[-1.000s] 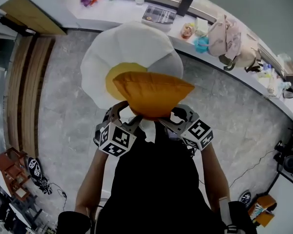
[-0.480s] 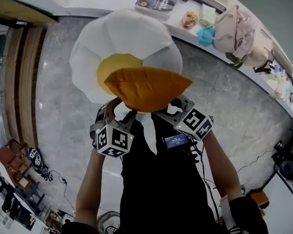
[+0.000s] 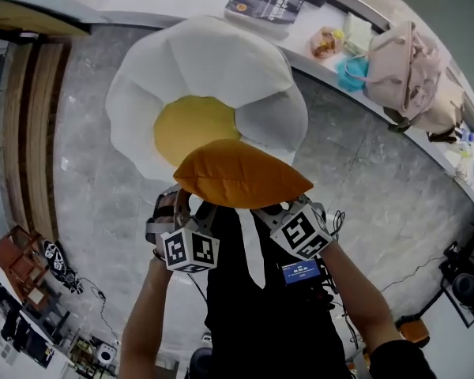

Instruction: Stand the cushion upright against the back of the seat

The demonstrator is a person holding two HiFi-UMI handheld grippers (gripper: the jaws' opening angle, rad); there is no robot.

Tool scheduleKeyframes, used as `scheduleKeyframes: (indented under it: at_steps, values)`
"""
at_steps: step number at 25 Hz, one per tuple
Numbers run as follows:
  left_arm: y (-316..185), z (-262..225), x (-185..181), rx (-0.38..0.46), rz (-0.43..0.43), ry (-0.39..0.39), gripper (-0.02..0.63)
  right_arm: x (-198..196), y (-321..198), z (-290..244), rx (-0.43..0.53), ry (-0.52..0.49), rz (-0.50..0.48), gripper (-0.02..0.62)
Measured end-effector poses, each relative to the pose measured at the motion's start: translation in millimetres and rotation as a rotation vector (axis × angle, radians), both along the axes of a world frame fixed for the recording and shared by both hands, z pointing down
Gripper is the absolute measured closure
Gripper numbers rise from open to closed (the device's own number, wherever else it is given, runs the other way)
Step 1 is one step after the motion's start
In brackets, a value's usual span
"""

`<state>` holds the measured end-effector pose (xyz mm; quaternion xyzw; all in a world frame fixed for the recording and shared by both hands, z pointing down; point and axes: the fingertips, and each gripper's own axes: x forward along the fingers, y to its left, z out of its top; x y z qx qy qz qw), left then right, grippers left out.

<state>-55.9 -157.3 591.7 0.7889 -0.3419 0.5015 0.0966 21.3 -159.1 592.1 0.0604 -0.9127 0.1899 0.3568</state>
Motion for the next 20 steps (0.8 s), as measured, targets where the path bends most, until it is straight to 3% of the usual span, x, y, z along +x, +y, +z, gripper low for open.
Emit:
scheduleKeyframes:
  at_steps: [7,20]
  values:
    - [-28.9,65.7,-19.4,-0.025,-0.019,-0.075,0.405,-20.6,-20.6,65.9,-0.010,0.031,0.103,0.416]
    - [-87.4,168.7,-45.6,-0.020,-0.062,-0.174,0.407,-47.3,-72.4,175.2,-0.028,0.025,0.149,0.416]
